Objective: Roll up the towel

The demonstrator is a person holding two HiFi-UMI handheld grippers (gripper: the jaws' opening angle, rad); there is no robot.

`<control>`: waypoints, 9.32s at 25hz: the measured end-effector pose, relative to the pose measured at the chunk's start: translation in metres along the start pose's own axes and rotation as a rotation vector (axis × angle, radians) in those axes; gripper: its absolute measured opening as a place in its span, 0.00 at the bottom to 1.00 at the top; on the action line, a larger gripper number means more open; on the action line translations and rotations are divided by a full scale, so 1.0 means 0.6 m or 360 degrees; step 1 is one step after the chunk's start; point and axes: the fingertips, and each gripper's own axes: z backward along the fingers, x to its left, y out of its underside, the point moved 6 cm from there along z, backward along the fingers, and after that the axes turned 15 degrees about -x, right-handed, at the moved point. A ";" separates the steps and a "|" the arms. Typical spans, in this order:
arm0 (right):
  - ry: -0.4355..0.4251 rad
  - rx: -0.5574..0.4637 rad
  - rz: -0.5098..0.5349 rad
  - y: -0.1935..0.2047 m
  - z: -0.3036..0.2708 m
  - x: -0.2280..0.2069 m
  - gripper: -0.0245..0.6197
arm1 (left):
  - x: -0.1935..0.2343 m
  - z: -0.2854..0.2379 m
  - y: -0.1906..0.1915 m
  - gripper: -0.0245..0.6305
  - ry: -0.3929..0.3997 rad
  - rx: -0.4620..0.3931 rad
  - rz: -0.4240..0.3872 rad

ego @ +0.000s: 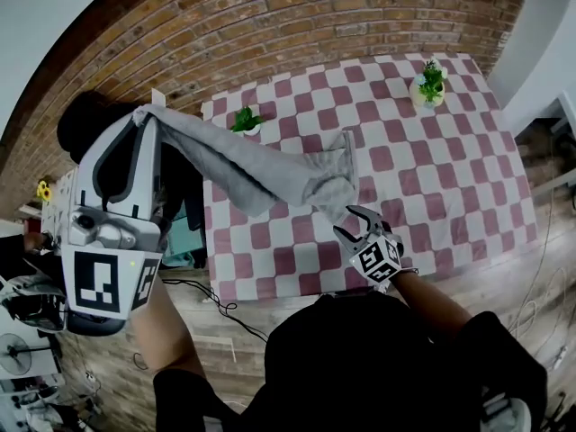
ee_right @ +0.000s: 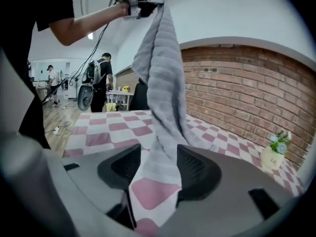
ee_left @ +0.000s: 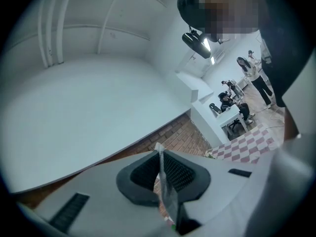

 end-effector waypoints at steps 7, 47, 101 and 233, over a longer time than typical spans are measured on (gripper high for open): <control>-0.0332 0.0175 0.0044 0.053 -0.065 0.078 0.36 | -0.002 -0.026 0.008 0.08 0.0038 0.0075 -0.0066; 0.0774 -0.0048 0.0280 -0.197 0.132 -0.566 0.10 | 0.162 0.101 0.402 0.08 -0.0473 0.0702 0.0326; 0.1176 0.0027 -0.0866 0.200 0.562 -0.255 0.26 | -0.326 0.532 0.555 0.52 -0.0352 0.1107 0.1265; -0.0887 0.0155 0.0042 0.024 0.063 0.157 0.35 | -0.445 0.488 0.557 0.41 0.0689 0.1206 0.0819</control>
